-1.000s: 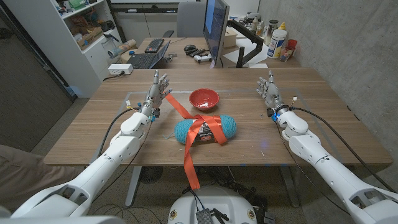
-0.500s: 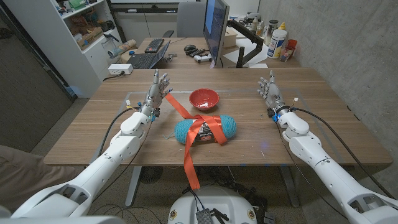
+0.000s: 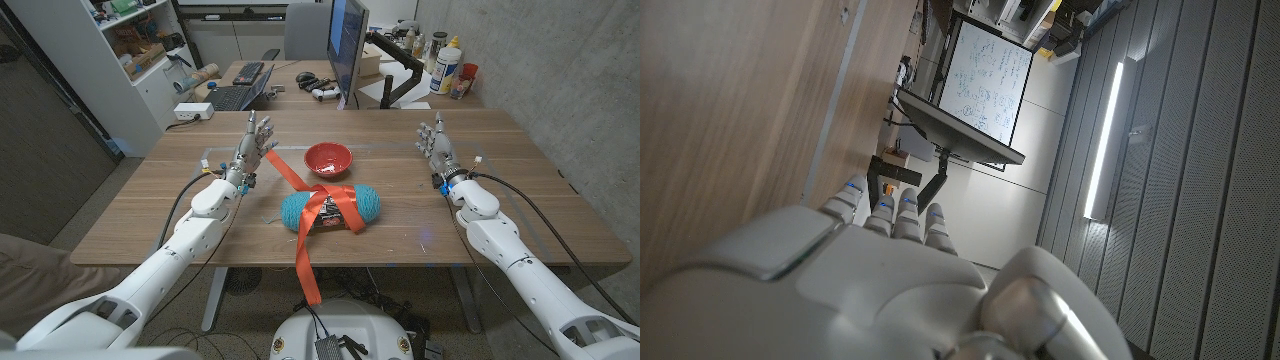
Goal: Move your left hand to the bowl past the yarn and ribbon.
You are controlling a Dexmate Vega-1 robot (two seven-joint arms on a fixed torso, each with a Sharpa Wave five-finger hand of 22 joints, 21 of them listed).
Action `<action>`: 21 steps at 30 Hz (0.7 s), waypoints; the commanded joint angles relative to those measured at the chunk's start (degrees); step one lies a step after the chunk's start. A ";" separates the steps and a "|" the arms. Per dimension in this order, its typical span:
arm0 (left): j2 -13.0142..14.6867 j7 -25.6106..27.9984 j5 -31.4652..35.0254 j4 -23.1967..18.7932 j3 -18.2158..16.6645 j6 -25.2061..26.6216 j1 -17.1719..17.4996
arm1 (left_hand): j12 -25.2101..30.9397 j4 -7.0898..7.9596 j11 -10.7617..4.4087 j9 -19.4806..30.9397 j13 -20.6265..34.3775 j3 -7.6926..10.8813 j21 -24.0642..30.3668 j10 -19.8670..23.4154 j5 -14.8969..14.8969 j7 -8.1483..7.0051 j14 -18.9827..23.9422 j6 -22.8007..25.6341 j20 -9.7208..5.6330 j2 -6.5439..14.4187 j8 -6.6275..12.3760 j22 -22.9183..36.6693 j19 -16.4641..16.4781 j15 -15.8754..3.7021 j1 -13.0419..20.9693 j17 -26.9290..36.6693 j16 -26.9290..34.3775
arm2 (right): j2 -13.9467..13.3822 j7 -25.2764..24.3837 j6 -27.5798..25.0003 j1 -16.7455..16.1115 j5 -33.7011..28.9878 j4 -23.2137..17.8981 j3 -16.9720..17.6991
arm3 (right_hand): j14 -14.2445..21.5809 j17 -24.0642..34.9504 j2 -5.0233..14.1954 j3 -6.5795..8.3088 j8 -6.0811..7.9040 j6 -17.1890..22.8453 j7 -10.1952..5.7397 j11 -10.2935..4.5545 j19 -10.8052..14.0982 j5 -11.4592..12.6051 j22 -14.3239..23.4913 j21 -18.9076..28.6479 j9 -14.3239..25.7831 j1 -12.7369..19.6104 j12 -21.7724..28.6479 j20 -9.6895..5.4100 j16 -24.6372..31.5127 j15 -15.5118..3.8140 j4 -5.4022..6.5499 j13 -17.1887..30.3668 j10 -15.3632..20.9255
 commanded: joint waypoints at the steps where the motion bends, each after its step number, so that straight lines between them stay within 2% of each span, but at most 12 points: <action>1: 2.17 0.34 1.74 -2.27 -0.12 0.02 0.75 | 0.39 0.18 -0.01 0.22 0.19 -0.53 0.32 0.60 0.41 -0.19 0.12 0.12 0.60 0.00 0.28 0.19 -0.15 0.27 0.52 0.30 0.24 | -0.21 0.46 -0.69 -0.44 -0.75 -0.88 0.32 | -0.19 0.09 0.26 -0.23 0.25 0.18 0.18 0.12 -0.37 -0.04 0.23 0.17 0.29 0.34 0.06 0.24 0.32 0.50 -0.02 0.17 0.01; 14: 4.55 1.21 3.46 -4.13 -0.09 1.29 1.32 | 0.32 0.17 0.16 0.22 0.19 -0.45 0.32 0.49 0.52 -0.19 -0.22 -0.03 0.63 0.12 0.22 0.18 -0.19 0.47 0.69 0.29 0.14 | -0.48 0.85 -1.23 -0.19 -1.08 -1.03 0.12 | -0.34 0.08 0.41 -0.04 0.30 0.19 0.17 0.09 -0.44 -0.06 0.22 0.18 0.29 0.61 0.02 0.24 0.28 0.54 -0.11 0.17 -0.05; 21: 5.42 0.64 6.32 -3.16 1.34 1.40 -0.34 | 0.18 0.15 0.00 0.22 0.19 -0.39 0.29 0.18 0.62 -0.42 -0.37 -0.92 0.55 0.21 -0.12 0.18 -0.28 0.45 0.86 0.28 0.13 | 0.19 0.96 0.30 0.38 -1.52 0.05 -0.26 | -0.35 0.06 0.63 0.44 0.67 0.76 -0.11 0.06 -0.51 0.06 0.21 0.17 0.30 1.69 0.11 0.15 0.29 0.40 -0.65 0.17 0.17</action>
